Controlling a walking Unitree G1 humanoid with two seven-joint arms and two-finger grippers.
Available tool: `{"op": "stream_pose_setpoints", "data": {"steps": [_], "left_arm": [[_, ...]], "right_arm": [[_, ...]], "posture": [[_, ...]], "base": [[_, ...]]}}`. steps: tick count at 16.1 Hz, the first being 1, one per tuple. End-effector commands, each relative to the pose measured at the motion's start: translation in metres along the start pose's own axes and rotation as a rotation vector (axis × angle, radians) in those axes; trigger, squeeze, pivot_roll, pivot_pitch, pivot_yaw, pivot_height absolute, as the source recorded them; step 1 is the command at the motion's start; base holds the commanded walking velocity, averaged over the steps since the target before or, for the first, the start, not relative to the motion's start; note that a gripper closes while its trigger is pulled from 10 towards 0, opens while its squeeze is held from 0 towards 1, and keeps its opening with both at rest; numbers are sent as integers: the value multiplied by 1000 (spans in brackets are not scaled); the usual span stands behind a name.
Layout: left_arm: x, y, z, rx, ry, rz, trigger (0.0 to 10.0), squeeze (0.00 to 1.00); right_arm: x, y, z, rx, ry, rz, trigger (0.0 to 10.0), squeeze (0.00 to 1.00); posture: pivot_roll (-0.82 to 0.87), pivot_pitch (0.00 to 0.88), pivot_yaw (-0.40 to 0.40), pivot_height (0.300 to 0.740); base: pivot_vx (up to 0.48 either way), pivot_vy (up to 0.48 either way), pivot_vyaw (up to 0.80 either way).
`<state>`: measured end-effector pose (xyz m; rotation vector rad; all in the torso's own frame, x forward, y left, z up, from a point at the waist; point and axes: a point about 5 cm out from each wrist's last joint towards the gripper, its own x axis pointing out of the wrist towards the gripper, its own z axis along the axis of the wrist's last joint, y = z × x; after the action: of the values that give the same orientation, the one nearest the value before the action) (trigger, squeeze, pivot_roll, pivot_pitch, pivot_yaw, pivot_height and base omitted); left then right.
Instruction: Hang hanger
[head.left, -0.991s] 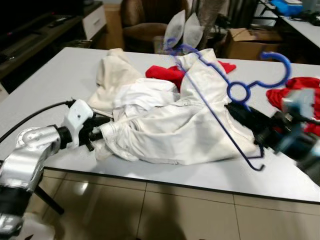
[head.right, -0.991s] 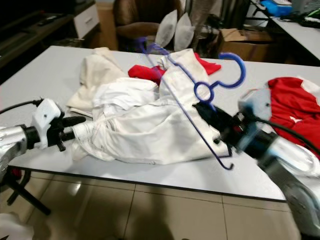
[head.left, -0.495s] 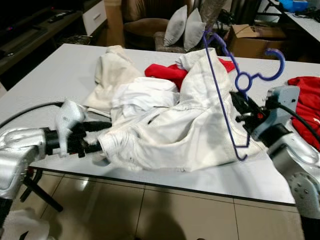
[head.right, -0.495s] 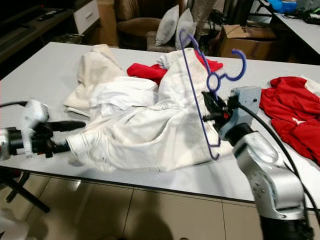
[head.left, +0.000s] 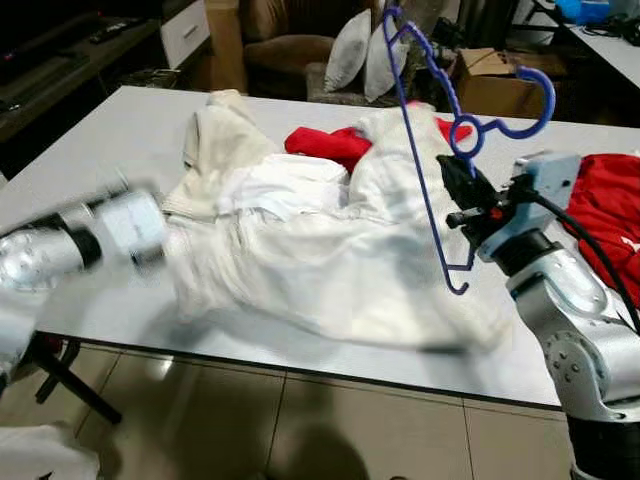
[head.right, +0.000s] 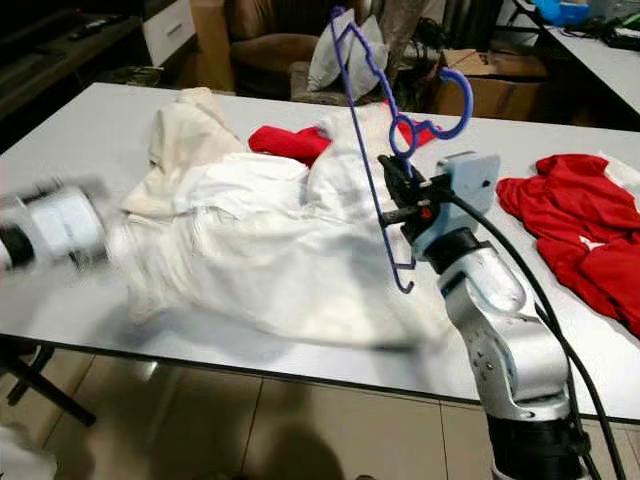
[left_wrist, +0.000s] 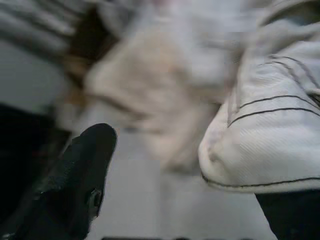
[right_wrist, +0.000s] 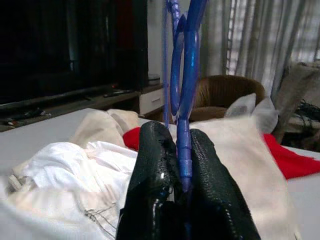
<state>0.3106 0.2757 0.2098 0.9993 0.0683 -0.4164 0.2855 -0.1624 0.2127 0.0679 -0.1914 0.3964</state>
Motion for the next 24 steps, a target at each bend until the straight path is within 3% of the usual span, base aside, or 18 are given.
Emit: {"op": "stream_pose_setpoints", "data": {"steps": [1,2,3,4,5,6,7,9,10,12,13,15,17,20,21,22,23,24], "left_arm": [[-1,24,7,-52,-61,189,10000,1000],[3,27,12,-229,-150,268,10000,1000],[11,18,23,-351,-263,216,10000,1000],[18,-3,36,-193,-283,61,10000,1000],[24,-19,40,-135,-287,-53,10000,1000],[26,-26,40,-168,-300,-100,10000,1000],[29,-34,55,-429,-363,-192,10000,1000],[13,-58,57,-437,-321,-492,10000,1000],[10,-60,52,-394,-283,-514,10000,1000],[1,-44,7,-176,-29,-442,10000,1000],[-1,-40,4,-175,-6,-422,10000,1000],[-15,-21,-25,-63,144,-374,10000,1000],[-16,-12,-38,-21,171,-325,10000,1000],[-27,2,-58,27,253,-265,10000,1000],[-33,14,-61,32,245,-204,10000,1000],[-35,32,-53,-64,149,-87,10000,1000],[-31,46,-36,-229,-6,14,10000,1000],[-28,50,-28,-308,-85,47,10000,1000]], "right_arm": [[0,2,1,17,-17,7,10000,0],[0,3,2,8,-20,2,10000,0],[-2,6,4,-3,-34,9,10000,0],[-3,9,8,-14,-72,-14,10000,0],[-4,11,9,-4,-91,-26,10000,0],[-4,12,9,10,-96,-28,10000,0],[-5,15,5,26,-82,-18,10000,0],[2,25,6,68,-93,41,10000,0],[3,29,6,79,-92,69,10000,0],[-4,62,-12,180,88,350,10000,0],[-7,66,-19,178,142,384,10000,0],[-22,67,-77,181,478,291,10000,0],[-25,62,-97,231,571,219,10000,0],[-29,53,-111,178,640,200,10000,0],[-30,52,-113,178,648,190,10000,0],[-25,50,-108,182,609,189,10000,0],[-20,49,-100,190,552,198,10000,0],[-18,49,-96,194,524,205,10000,0]], "posture": [[-101,0,19,740],[-110,0,25,740],[-122,0,32,740],[-128,0,37,740],[-128,0,38,740],[-127,0,36,740],[-106,0,29,740],[-99,0,24,740],[-94,0,23,740],[-90,0,19,740],[-92,0,19,740],[-113,0,42,740],[-110,0,52,740],[-88,0,54,740],[-68,0,49,740],[-60,0,47,740],[-50,0,45,740],[-50,0,44,740]], "base": [[0,0,0],[0,0,0],[0,0,0],[0,0,0],[0,0,0],[0,0,0],[0,0,0],[0,0,0],[0,0,0],[0,0,0],[0,0,0],[0,0,0],[0,0,0],[0,0,0],[0,0,0],[0,0,0],[0,0,0],[0,0,0]]}}
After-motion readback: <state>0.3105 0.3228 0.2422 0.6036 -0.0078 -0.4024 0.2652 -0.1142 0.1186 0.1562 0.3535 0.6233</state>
